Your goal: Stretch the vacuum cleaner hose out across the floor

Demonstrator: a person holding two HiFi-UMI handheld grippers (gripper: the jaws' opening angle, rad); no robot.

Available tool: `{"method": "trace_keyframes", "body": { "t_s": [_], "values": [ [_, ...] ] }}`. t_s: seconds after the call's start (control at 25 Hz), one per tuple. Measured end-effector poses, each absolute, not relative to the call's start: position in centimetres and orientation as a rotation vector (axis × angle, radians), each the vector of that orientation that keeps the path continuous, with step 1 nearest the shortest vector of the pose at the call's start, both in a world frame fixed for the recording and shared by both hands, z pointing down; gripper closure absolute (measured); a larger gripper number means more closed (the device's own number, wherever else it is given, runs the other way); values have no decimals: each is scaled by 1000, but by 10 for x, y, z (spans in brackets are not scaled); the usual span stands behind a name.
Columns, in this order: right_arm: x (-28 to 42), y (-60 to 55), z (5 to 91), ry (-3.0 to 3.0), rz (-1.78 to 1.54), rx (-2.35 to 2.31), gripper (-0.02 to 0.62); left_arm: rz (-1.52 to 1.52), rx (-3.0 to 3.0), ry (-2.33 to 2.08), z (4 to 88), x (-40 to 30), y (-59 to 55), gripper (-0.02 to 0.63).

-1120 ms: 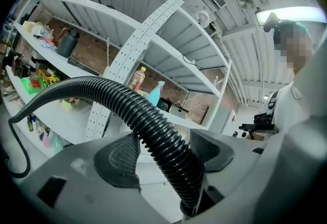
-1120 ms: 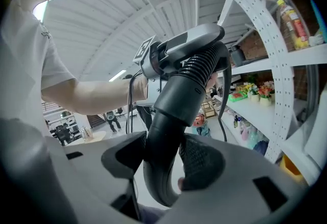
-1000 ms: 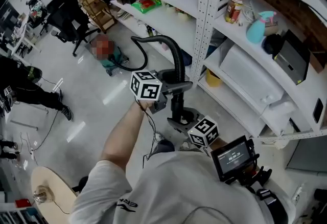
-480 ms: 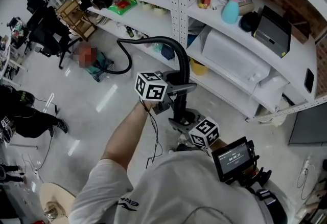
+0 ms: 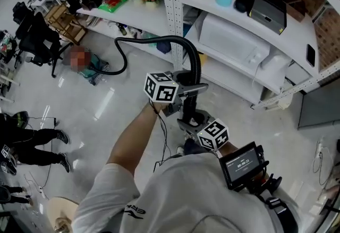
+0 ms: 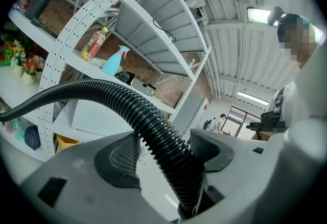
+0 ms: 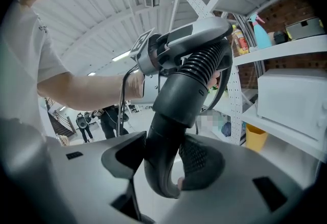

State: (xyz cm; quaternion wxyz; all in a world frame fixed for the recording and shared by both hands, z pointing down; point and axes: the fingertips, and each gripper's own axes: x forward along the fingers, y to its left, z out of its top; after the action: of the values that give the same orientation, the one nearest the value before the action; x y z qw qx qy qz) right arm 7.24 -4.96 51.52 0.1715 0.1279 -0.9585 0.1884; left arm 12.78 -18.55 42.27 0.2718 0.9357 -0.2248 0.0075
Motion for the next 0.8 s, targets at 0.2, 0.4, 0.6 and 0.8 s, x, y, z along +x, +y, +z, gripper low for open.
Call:
{"method": "trace_keyframes", "body": {
  "t_s": [0.2,0.4,0.6,0.8],
  "values": [
    [93,-19,520,-2685,557,442,402,33,2517,-568,428,151,-153,314],
    [120,-5,534,-2656,590,487,402,55,2507,-533,445,181,-140,314],
    [159,9,540,-2637,616,520,402,72,2486,-506,455,223,-127,314],
    [205,27,545,-2623,627,529,402,89,2473,-498,461,270,-108,314]
  ]
}}
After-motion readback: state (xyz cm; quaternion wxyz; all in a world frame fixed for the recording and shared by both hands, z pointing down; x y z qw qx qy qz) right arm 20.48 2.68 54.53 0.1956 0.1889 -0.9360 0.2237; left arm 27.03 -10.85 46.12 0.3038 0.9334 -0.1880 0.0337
